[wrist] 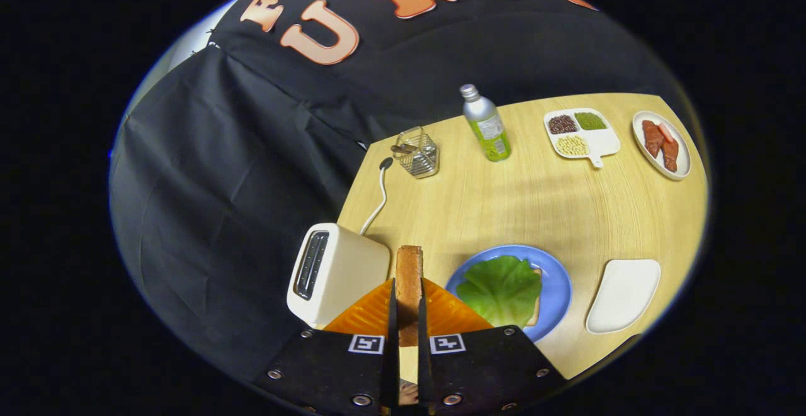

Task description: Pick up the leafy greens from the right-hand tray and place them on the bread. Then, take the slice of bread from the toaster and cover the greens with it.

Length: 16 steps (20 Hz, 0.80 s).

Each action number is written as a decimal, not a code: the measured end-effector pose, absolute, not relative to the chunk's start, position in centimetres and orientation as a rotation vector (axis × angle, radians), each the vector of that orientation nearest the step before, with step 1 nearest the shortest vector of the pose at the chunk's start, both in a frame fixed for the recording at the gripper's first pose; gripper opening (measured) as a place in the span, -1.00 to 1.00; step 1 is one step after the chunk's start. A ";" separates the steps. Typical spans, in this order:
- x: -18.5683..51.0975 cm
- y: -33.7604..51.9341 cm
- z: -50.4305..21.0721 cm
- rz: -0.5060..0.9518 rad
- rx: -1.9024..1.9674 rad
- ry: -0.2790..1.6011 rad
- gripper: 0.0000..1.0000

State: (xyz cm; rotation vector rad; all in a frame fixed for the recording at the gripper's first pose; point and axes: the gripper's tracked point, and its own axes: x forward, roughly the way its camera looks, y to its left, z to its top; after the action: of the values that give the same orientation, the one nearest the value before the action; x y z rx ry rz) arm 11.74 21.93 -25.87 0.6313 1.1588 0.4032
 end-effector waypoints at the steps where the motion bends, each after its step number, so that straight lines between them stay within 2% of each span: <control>1: 11.6 21.6 -26.5 0.403 0.649 1.166 -0.76; 16: 10.2 18.4 -34.8 0.400 0.826 1.186 -0.76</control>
State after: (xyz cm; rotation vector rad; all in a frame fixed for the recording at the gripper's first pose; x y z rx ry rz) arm 10.23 18.35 -34.82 0.8259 1.1862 0.3998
